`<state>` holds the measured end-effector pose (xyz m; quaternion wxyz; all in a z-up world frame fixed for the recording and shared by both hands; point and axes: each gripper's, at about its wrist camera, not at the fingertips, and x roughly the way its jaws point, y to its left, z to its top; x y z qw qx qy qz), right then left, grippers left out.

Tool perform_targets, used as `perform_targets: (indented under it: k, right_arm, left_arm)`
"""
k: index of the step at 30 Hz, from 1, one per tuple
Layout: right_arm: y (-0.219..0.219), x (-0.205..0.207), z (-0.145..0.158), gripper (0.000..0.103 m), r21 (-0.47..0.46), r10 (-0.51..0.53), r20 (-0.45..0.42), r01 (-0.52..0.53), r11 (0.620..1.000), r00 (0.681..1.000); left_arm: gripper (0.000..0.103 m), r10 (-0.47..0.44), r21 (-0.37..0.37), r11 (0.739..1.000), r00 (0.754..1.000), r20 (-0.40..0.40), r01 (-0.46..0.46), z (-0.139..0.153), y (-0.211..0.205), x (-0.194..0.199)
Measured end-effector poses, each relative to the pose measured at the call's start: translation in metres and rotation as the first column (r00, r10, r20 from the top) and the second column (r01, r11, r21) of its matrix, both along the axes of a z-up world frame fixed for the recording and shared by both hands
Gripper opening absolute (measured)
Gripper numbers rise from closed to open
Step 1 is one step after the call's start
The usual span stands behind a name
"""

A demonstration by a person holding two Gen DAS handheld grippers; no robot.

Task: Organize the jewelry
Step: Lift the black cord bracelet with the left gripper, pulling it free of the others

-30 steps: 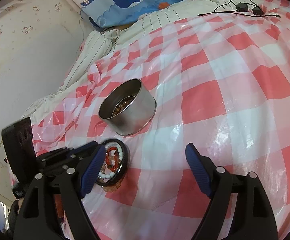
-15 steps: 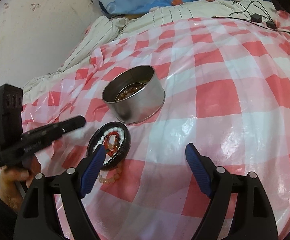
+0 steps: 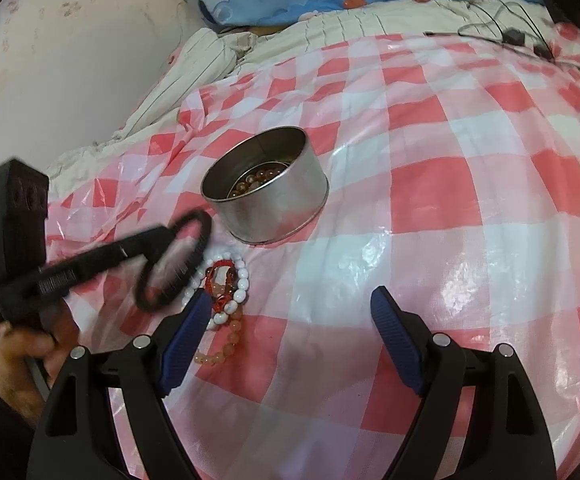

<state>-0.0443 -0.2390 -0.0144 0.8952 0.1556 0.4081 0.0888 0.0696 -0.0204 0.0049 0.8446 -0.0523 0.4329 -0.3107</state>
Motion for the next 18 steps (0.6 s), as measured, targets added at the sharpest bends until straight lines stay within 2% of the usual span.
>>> perform_targets:
  k: [4, 7, 9, 10, 14, 16, 18]
  right_arm:
    - [0.041, 0.002, 0.012, 0.076, -0.109, 0.166, 0.065, -0.158, 0.981, 0.984]
    - [0.062, 0.012, 0.008, 0.052, -0.155, 0.247, 0.034, -0.239, 0.958, 0.968]
    - [0.070, 0.020, 0.002, 0.049, -0.185, 0.265, 0.008, -0.259, 0.948, 0.964]
    - [0.073, 0.023, -0.001, 0.045, -0.205, 0.267, -0.010, -0.263, 0.943, 0.964]
    - [0.072, 0.027, -0.012, 0.015, -0.253, 0.239, -0.055, -0.245, 0.936, 0.969]
    - [0.068, 0.025, -0.011, 0.011, -0.249, 0.234, -0.048, -0.238, 0.939, 0.971]
    - [0.060, 0.021, -0.006, 0.010, -0.204, 0.225, -0.027, -0.226, 0.953, 0.974]
  left_arm:
    - [0.007, 0.081, 0.031, 0.996, 0.997, -0.010, -0.081, -0.003, 0.014, 0.009]
    - [0.008, 0.088, 0.068, 0.994, 0.996, -0.021, -0.087, -0.011, 0.012, 0.012]
    - [0.008, 0.083, 0.089, 0.993, 0.996, -0.025, -0.080, -0.015, 0.008, 0.012]
    - [0.008, 0.082, 0.093, 0.993, 0.996, -0.028, -0.079, -0.017, 0.007, 0.012]
    - [0.008, 0.085, 0.106, 0.991, 0.996, -0.028, -0.081, -0.019, 0.006, 0.012]
    - [0.008, 0.087, 0.114, 0.990, 0.996, -0.030, -0.083, -0.021, 0.006, 0.012]
    - [0.008, 0.090, 0.127, 0.988, 0.995, -0.033, -0.085, -0.023, 0.005, 0.013]
